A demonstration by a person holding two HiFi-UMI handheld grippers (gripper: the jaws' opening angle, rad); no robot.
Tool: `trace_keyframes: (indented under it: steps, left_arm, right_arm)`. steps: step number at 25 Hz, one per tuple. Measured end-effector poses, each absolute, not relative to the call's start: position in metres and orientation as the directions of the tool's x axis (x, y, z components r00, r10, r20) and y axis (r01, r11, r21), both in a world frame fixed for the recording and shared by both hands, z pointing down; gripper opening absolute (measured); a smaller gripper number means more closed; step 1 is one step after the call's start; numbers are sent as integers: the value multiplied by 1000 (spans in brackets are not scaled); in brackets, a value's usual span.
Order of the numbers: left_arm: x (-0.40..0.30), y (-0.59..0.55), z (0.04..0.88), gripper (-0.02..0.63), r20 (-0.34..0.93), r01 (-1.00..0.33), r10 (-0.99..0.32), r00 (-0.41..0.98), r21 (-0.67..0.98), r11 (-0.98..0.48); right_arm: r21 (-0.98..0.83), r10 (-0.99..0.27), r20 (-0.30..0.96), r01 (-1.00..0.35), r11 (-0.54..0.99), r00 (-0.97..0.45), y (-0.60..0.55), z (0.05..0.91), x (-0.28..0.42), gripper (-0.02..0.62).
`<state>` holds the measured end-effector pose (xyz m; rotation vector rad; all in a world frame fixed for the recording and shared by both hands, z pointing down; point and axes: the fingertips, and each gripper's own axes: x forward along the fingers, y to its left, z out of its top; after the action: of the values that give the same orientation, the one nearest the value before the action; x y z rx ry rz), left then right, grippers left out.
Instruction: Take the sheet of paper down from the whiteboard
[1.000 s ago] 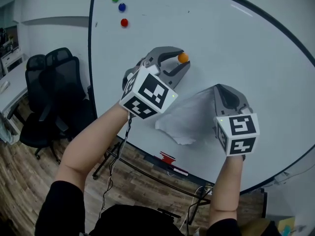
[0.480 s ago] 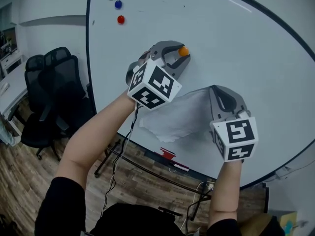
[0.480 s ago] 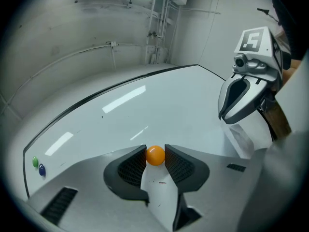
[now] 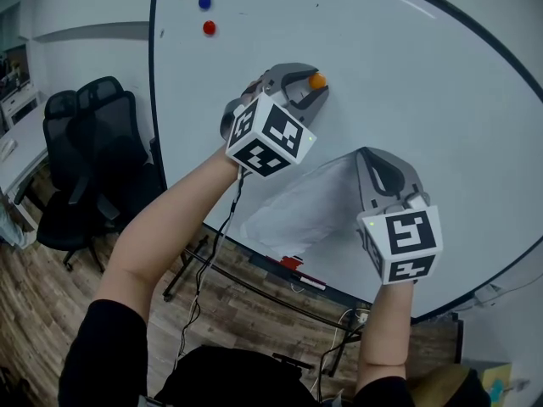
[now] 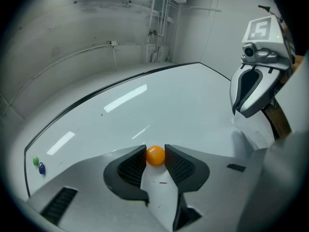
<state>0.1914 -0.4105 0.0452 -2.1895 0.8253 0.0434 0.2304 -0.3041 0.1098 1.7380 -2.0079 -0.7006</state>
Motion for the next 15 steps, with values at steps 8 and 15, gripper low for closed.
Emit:
trace_keyframes:
  steps: [8, 15]
  left_arm:
    - [189, -411, 45, 141, -318, -594, -545, 776, -659, -461]
    - [154, -362, 61, 65, -398, -613, -474, 785, -608, -504]
  right_arm:
    - [600, -987, -23, -792, 114, -159, -298, 111, 227, 18]
    - [583, -987, 1, -801, 132, -162, -287, 128, 229, 18]
